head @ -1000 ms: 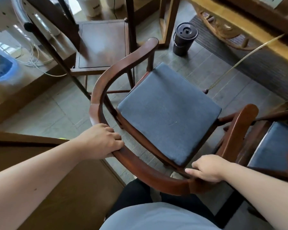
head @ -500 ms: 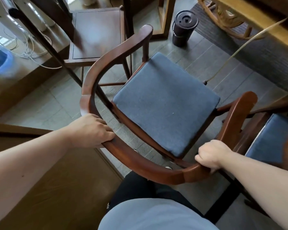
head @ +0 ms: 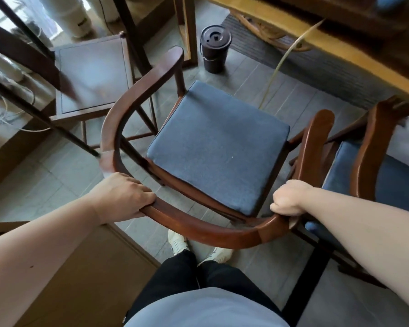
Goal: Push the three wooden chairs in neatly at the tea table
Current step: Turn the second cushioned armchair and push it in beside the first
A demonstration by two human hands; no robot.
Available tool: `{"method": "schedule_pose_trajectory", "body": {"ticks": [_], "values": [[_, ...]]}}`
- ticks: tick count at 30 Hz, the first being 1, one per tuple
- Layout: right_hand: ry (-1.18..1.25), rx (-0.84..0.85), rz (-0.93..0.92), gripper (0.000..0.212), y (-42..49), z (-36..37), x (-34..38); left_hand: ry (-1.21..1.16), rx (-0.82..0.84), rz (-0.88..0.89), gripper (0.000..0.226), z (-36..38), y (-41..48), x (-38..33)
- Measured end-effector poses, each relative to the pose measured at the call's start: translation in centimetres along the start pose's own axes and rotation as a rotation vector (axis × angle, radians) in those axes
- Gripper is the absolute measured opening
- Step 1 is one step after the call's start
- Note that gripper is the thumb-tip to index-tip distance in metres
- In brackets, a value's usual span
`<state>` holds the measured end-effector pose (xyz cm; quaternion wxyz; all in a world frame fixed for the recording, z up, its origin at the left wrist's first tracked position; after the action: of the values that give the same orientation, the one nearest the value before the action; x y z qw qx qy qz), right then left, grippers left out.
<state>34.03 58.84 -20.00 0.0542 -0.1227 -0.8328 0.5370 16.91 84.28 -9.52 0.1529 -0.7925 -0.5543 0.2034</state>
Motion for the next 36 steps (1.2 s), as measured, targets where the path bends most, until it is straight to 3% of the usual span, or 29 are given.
{"method": "schedule_pose_trajectory", "body": {"ticks": [7, 17, 19, 23, 26, 29, 32, 36], "values": [[0.066, -0.012, 0.038, 0.053, -0.3, 1.9, -2.6, 0.073, -0.035, 0.042, 0.030, -1.2, 2.9, -0.7], [0.065, -0.039, 0.055, 0.048, -0.9, 2.8, -4.4, 0.083, -0.075, 0.121, 0.027, -2.8, 4.8, -1.7], [0.169, -0.099, 0.067, 0.043, -1.5, 2.3, -4.3, 0.073, -0.105, 0.130, 0.030, -3.2, 4.8, -1.8], [0.743, -0.339, 0.043, 0.042, -4.2, 0.7, -2.9, 0.031, -0.112, 0.140, 0.031, -3.1, 4.8, -1.7], [0.957, -0.543, -0.043, 0.062, -8.1, -1.6, 0.6, 0.022, -0.092, 0.182, 0.032, -3.0, 4.9, -1.6], [0.976, -0.628, -0.080, 0.078, -10.8, -3.6, 4.9, 0.046, -0.119, 0.232, 0.030, -3.3, 4.8, -2.0], [0.836, -0.638, 0.037, 0.080, -10.4, -5.0, 8.2, 0.064, -0.162, 0.304, 0.033, -3.7, 4.7, -2.4], [0.885, -0.674, 0.151, 0.059, -8.2, -5.4, 10.8, 0.078, -0.210, 0.334, 0.034, -4.1, 4.7, -2.7]]}}
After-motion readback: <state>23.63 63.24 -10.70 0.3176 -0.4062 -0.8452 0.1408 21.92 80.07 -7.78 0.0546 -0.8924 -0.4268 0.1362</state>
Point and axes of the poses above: each hand's wrist, its own y-axis towards the middle knuckle, its own z-axis out of the palm, x = y × z, the point moved 10 cm from there along y, towards the middle knuckle, and after that the axes turned 8 degrees about x, right-handed, at the moved point
